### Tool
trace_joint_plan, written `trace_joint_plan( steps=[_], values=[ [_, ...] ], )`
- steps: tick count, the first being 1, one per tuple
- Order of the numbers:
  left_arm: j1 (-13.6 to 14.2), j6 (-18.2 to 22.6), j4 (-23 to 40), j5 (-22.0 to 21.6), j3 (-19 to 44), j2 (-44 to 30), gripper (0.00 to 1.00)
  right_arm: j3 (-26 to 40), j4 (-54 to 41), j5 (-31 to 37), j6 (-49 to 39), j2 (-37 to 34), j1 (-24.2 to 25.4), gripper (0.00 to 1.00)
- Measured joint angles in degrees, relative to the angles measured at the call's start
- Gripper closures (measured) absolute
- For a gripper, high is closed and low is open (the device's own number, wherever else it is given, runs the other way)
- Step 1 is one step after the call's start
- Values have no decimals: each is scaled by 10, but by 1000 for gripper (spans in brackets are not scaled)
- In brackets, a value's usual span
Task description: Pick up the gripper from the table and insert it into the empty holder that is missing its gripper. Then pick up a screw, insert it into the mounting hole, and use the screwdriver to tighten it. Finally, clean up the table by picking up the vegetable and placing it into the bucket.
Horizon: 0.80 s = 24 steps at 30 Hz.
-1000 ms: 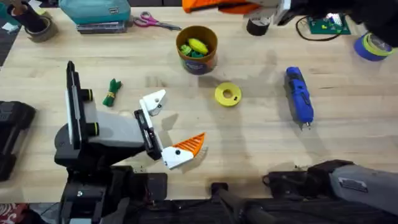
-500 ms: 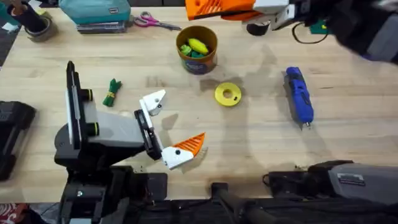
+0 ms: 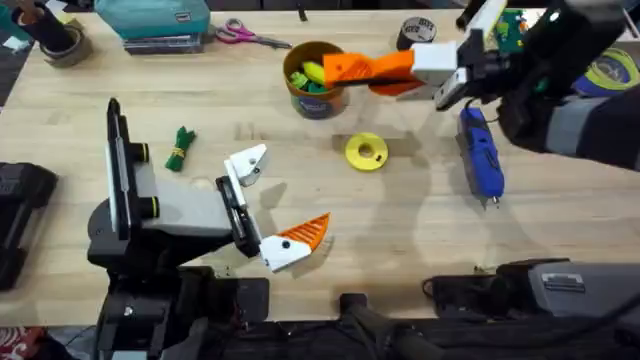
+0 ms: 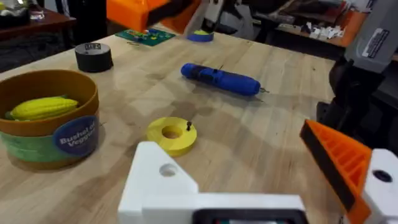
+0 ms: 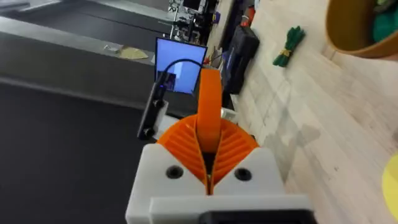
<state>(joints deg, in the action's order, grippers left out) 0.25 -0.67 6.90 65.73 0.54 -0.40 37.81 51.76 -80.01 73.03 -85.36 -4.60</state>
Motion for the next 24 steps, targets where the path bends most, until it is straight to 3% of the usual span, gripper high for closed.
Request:
trace_joint_plan(
  steps=[13,21,24],
  values=[
    [0,0,0,0,0,0,15,-14,116,-3,17,-134,-50,992],
    [0,0,0,0,0,0,16,-16,124,-6,23,-169,-80,992],
    [0,0,0,0,0,0,15,-17,168,-16,39,-169,-94,992]
  ],
)
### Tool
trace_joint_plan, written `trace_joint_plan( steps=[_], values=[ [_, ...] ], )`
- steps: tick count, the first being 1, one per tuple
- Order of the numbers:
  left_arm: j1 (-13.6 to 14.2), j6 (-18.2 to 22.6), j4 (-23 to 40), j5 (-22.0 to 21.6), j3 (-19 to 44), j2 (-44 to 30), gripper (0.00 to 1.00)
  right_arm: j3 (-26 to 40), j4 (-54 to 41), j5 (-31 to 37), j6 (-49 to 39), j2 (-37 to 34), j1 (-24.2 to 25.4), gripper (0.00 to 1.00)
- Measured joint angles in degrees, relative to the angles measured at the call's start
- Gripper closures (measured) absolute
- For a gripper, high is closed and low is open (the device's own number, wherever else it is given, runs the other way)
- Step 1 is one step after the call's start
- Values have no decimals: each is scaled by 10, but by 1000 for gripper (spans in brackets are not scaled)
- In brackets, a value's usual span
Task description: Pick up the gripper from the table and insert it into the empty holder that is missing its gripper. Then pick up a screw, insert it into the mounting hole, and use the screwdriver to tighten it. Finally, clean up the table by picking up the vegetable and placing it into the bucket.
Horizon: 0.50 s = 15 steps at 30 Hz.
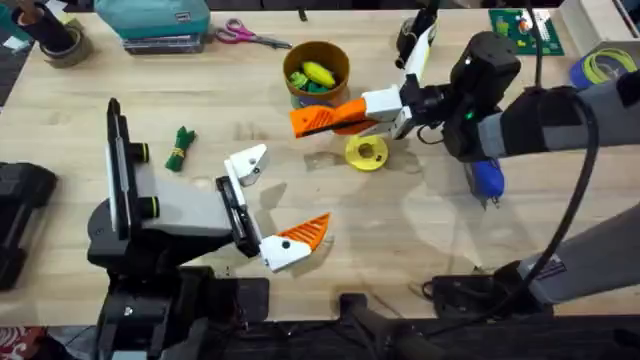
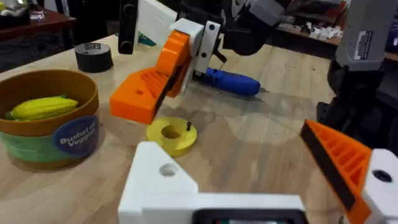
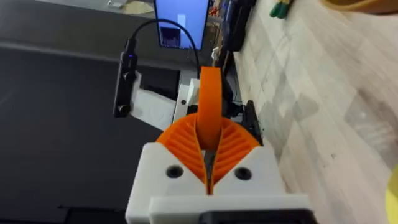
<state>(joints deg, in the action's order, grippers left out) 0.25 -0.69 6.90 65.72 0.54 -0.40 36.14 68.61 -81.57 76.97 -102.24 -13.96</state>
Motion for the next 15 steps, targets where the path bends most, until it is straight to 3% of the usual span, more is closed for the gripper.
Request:
trace_joint_plan(
  steps=[15],
  values=[
    [0,0,0,0,0,0,15,-61,73,-11,47,0,-26,992]
  ],
)
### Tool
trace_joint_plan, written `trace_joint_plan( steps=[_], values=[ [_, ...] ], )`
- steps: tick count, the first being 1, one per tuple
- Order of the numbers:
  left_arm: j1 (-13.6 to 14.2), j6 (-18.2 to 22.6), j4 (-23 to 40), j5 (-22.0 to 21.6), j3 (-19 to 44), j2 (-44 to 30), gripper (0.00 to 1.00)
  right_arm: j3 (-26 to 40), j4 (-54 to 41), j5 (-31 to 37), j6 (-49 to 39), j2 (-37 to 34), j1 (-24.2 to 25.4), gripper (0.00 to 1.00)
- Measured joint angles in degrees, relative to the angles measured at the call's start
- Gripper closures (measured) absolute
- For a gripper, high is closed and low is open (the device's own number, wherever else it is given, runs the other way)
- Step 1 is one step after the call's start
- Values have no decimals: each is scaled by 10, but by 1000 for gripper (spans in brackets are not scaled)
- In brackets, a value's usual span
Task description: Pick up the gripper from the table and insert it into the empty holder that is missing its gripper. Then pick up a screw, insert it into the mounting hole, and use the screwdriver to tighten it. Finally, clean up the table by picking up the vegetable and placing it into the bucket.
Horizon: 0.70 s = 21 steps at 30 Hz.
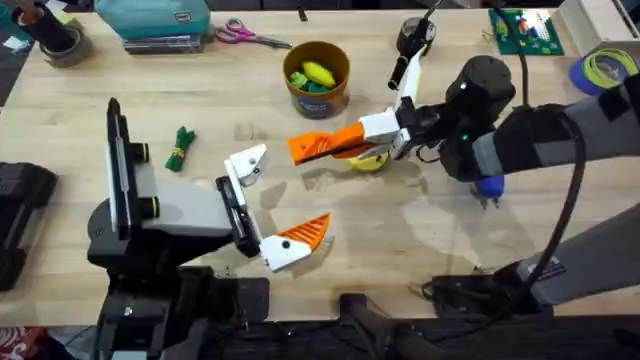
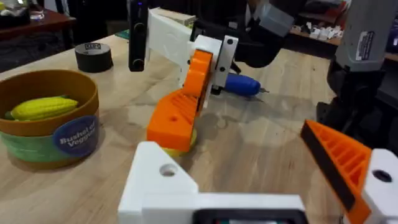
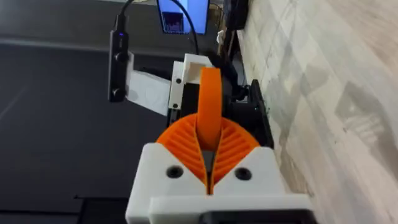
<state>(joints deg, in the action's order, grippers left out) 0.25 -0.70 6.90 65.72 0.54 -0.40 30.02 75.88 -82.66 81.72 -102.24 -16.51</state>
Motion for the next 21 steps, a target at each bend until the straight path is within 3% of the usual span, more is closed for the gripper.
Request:
trace_joint_plan(
  steps=[12,21],
  values=[
    [0,0,0,0,0,0,15,0,5,-2,6,2,-44,992],
    [0,0,0,0,0,0,15,-6,34,-2,51,28,-47,992]
  ],
)
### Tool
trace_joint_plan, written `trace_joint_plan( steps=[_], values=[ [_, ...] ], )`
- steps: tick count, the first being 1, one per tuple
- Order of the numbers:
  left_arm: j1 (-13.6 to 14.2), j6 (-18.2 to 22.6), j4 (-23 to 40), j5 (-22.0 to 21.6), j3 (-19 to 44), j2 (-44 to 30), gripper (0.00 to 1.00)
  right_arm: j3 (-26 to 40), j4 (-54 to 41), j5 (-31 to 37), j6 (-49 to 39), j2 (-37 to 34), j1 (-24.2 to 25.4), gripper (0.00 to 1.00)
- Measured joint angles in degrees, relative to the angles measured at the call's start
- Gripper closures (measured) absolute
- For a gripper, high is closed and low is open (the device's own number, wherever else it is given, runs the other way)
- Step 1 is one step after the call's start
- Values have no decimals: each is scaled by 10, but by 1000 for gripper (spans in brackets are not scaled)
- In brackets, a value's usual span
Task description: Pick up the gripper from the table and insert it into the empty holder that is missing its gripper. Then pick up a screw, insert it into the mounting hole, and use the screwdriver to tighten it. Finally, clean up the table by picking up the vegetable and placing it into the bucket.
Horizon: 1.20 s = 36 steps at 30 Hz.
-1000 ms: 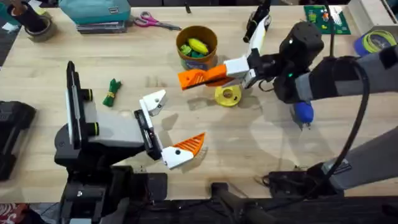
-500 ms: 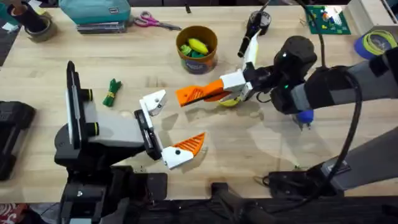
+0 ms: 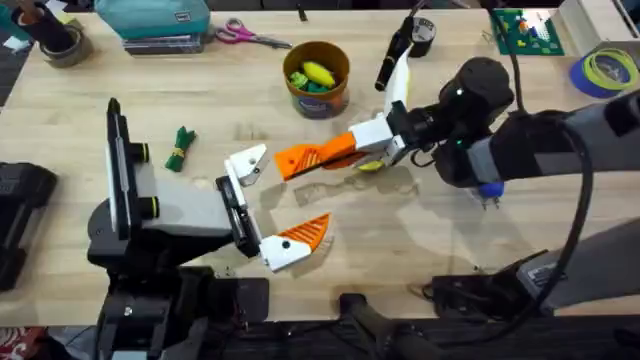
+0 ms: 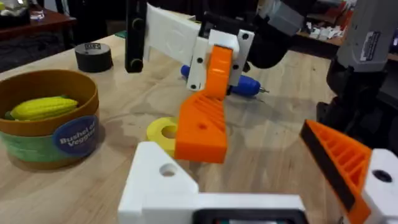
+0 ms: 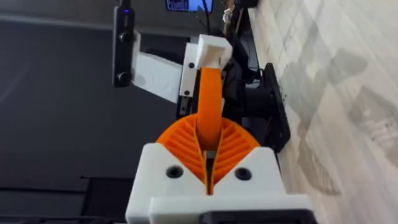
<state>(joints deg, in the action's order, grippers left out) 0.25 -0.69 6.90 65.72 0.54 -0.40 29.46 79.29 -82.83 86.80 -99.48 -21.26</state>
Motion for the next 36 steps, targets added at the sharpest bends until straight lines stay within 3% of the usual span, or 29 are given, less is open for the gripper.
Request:
trace_joint_plan(
  steps=[14,36],
  values=[
    [0,0,0,0,0,0,14,-19,13,2,15,0,-2,992],
    [0,0,0,0,0,0,15,-19,13,43,15,0,-47,992]
  ],
)
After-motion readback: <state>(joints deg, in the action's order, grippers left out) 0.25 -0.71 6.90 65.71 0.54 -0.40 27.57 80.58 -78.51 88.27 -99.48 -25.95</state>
